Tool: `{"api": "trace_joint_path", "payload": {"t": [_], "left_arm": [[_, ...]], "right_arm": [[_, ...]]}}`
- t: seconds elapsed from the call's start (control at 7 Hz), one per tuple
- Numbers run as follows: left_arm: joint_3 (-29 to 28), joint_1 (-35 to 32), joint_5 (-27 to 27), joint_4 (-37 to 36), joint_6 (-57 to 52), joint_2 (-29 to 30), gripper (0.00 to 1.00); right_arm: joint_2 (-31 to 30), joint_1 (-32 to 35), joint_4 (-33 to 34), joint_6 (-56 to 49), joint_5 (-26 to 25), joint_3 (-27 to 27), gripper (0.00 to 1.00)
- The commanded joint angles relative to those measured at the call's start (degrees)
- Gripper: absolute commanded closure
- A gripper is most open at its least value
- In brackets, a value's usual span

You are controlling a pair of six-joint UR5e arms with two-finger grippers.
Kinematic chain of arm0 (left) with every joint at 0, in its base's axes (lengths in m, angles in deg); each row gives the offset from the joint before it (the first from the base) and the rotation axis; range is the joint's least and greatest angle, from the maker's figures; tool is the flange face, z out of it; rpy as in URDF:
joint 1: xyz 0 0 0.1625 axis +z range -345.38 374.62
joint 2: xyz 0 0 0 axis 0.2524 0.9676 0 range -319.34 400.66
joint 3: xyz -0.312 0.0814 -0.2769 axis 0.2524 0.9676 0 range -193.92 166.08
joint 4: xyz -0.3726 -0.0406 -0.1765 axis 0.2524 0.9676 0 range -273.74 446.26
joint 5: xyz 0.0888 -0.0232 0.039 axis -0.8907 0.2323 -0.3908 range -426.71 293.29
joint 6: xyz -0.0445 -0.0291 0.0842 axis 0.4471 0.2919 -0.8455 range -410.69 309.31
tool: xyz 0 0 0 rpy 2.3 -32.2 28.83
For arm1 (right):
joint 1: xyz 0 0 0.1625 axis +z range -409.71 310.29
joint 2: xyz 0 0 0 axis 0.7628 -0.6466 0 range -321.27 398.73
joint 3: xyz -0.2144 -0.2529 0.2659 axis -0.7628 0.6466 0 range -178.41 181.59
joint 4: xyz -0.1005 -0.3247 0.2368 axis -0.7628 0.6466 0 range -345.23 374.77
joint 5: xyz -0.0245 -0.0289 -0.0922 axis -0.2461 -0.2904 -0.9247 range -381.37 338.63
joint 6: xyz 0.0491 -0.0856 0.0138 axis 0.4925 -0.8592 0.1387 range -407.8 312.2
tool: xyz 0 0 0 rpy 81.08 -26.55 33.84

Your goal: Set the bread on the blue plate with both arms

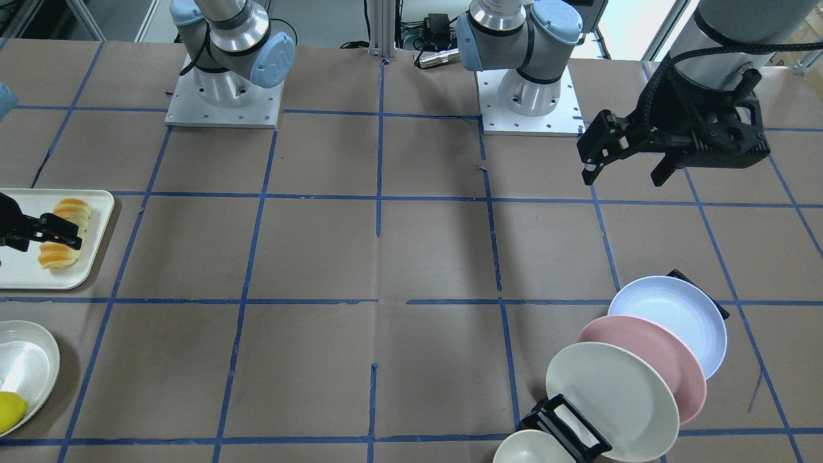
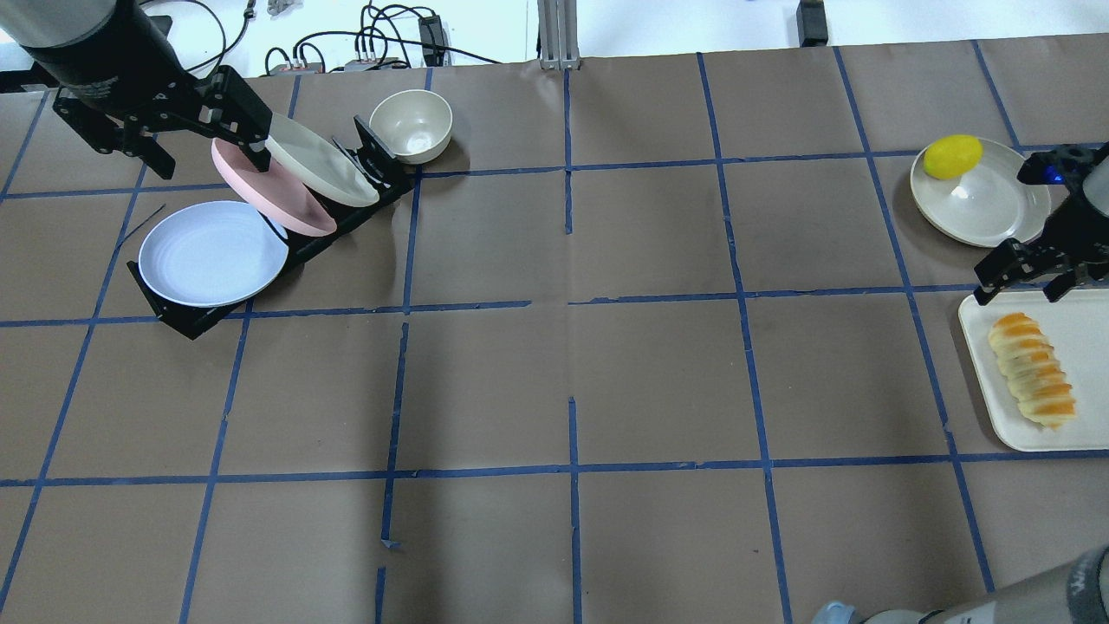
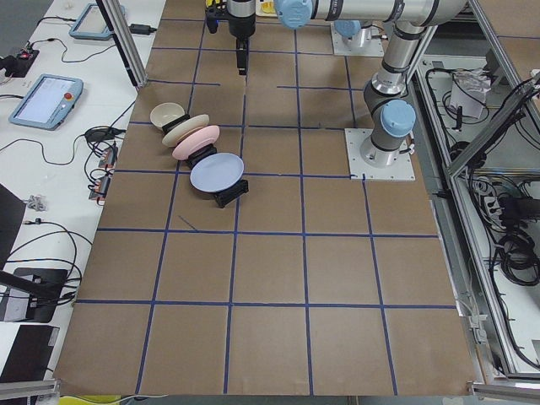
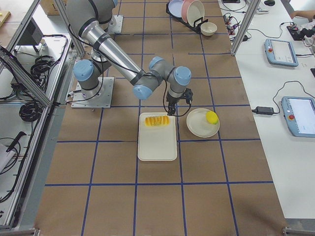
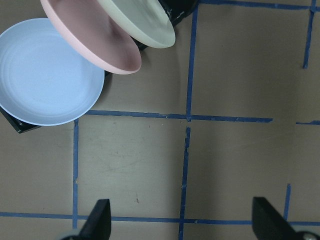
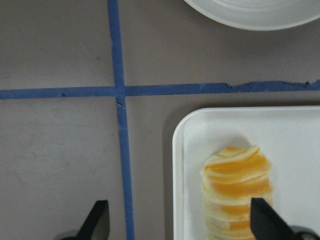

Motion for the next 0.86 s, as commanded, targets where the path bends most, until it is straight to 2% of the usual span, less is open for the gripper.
{"api": "trace_joint_path", "payload": {"t": [0.0, 0.29, 0.43, 0.71], "left_arm": [[-0.1, 10.1, 0.5, -0.1, -10.7, 0.3, 0.00], [0.1, 17.8, 0.6, -0.2, -25.9, 2.5, 0.00], [-0.1, 18.8, 0.5, -0.5, -26.6, 6.1, 0.00], [-1.9, 18.8, 0.5, -6.1, -26.6, 16.1, 0.00]], "right_arm": [[1.7, -1.5, 1.0, -6.1, -2.0, -0.2, 0.02], [1.7, -2.5, 1.2, -6.2, -1.9, -1.3, 0.02], [1.4, -2.6, 1.8, -6.3, -1.9, -2.5, 0.02], [1.8, -3.9, 2.1, -6.7, -2.0, -2.9, 0.03]]}}
